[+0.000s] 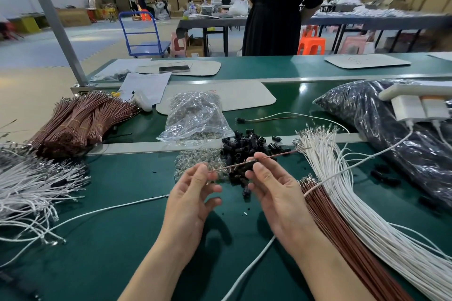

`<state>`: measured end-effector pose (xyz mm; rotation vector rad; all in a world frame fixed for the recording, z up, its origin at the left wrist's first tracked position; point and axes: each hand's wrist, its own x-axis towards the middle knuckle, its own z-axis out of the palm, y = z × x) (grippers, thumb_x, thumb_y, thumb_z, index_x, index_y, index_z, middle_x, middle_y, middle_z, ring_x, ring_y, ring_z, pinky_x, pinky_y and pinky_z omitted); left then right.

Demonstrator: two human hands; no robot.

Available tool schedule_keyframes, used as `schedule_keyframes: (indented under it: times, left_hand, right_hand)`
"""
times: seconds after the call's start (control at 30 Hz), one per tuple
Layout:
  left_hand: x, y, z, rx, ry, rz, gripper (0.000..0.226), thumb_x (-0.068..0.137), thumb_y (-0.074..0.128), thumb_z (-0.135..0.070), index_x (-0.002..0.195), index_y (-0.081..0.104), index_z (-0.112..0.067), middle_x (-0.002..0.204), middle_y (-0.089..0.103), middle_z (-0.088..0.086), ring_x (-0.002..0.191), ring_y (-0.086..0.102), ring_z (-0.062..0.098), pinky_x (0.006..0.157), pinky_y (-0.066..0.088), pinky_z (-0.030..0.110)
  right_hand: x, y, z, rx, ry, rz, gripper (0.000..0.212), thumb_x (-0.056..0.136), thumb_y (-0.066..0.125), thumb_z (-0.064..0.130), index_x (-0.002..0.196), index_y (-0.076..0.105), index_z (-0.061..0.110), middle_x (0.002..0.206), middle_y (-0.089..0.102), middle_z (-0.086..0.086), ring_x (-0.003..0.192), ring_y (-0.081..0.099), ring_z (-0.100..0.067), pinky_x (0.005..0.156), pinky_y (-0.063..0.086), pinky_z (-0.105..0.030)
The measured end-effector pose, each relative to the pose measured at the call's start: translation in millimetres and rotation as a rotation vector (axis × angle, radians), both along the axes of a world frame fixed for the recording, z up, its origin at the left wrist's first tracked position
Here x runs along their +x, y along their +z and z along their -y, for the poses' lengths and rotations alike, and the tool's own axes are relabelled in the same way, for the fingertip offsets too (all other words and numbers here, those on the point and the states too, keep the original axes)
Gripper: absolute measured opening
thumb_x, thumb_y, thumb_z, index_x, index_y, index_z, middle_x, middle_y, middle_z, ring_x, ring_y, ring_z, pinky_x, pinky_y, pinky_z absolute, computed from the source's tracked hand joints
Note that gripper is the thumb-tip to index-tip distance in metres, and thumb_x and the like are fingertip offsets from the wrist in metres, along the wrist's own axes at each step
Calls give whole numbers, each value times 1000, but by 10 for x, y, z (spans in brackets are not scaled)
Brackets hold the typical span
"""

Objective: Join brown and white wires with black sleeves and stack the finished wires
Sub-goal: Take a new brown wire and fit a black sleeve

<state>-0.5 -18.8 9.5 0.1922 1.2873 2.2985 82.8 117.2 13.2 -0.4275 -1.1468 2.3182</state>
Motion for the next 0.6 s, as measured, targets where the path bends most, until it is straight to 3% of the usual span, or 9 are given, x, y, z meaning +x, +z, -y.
schedule_keyframes:
  times: [0.1, 0.37, 0.5, 0.6]
  left_hand:
    - [-31, -12, 27, -16, 30, -25, 21, 83, 69, -28, 99, 67, -17, 87, 74, 1, 64, 66, 9, 54, 55, 23]
    - [99, -27, -17, -184, -67, -241, 29, 80, 70, -30, 102, 71, -12, 93, 76, 4, 73, 67, 13, 59, 55, 24]
    - [127, -25, -10, -261, -76, -404, 17, 82, 71, -33, 95, 77, -25, 85, 73, 2, 76, 65, 7, 64, 56, 22]
    - [168, -58, 10, -336, -60, -518, 15, 86, 68, -40, 99, 75, -36, 93, 73, 3, 82, 66, 8, 68, 56, 23]
  right_hand:
    - [13, 16, -52, -12, -17, -5, 26, 74, 75, 15, 97, 81, 24, 95, 77, -2, 85, 74, -13, 68, 57, -21]
    - [-8, 11, 76, 25, 111, 8, 24, 76, 73, 13, 98, 81, 20, 102, 76, -9, 94, 74, -19, 77, 58, -24]
    - [9, 36, 42, -79, 143, -54, 27, 81, 68, 8, 107, 73, 12, 106, 73, -14, 99, 72, -26, 82, 60, -31]
    - [75, 134, -69, -139, 114, -124, 26, 87, 59, 3, 110, 69, 11, 100, 72, -13, 100, 72, -28, 83, 60, -35]
